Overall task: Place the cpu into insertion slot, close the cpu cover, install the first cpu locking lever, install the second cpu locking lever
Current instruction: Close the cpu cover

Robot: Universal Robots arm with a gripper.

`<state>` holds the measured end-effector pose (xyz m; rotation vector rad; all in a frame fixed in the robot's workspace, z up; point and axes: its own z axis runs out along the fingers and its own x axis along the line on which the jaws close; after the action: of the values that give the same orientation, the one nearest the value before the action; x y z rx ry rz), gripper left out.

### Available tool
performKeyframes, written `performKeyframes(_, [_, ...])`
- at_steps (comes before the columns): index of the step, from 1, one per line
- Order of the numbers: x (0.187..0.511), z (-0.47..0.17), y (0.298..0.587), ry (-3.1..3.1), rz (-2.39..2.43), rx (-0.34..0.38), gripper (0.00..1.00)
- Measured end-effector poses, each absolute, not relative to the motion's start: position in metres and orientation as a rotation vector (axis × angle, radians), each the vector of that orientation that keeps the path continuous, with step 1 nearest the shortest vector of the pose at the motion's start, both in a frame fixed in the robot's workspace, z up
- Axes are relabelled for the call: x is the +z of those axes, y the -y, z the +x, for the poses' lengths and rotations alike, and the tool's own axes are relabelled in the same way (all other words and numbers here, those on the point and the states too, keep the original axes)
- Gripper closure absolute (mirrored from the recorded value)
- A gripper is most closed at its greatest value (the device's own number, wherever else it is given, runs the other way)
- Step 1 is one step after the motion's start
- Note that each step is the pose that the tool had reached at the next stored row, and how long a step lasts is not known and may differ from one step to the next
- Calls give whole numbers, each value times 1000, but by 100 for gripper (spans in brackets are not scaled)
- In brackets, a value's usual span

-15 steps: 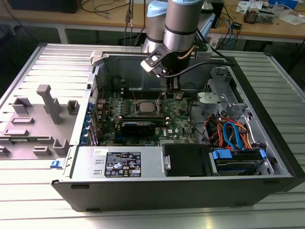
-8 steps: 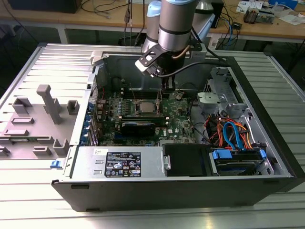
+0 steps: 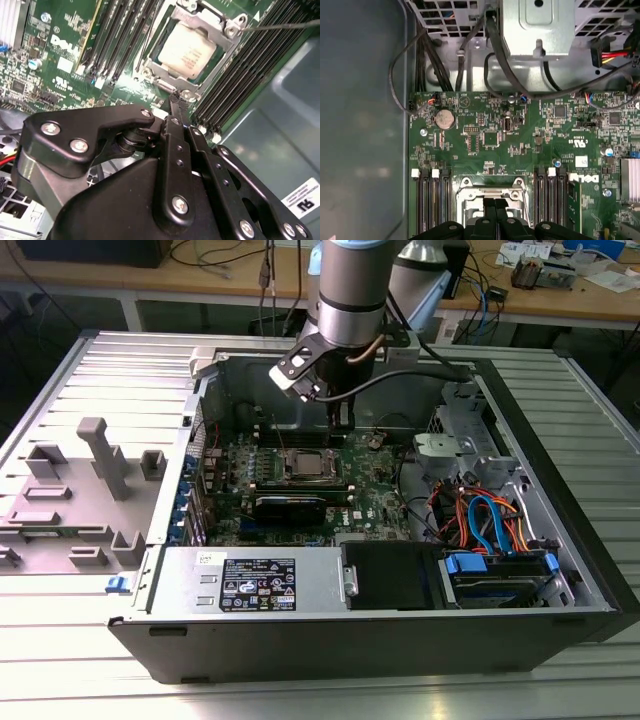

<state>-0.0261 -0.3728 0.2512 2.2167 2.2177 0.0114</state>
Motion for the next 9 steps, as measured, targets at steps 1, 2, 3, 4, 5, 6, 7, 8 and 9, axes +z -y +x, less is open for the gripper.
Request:
performKeyframes(1, [251,-27,373,-2218,2217,11,89])
performKeyframes(2, [250,-30,373,-2218,2217,11,89])
performKeyframes(3, [249,-32,373,-2218,2217,11,89])
performKeyframes(4, [248,-35,373,-2218,2217,11,89])
performKeyframes(5, [246,-39,373,-2218,2216,11,89])
performKeyframes(6, [245,-43,373,-2218,2216,11,89])
performKeyframes(7, [243,-47,373,-2218,2216,11,89])
performKeyframes(8, [242,-51,373,-2219,2216,11,89])
performKeyframes(9, [241,-54,373,-2219,2216,11,89])
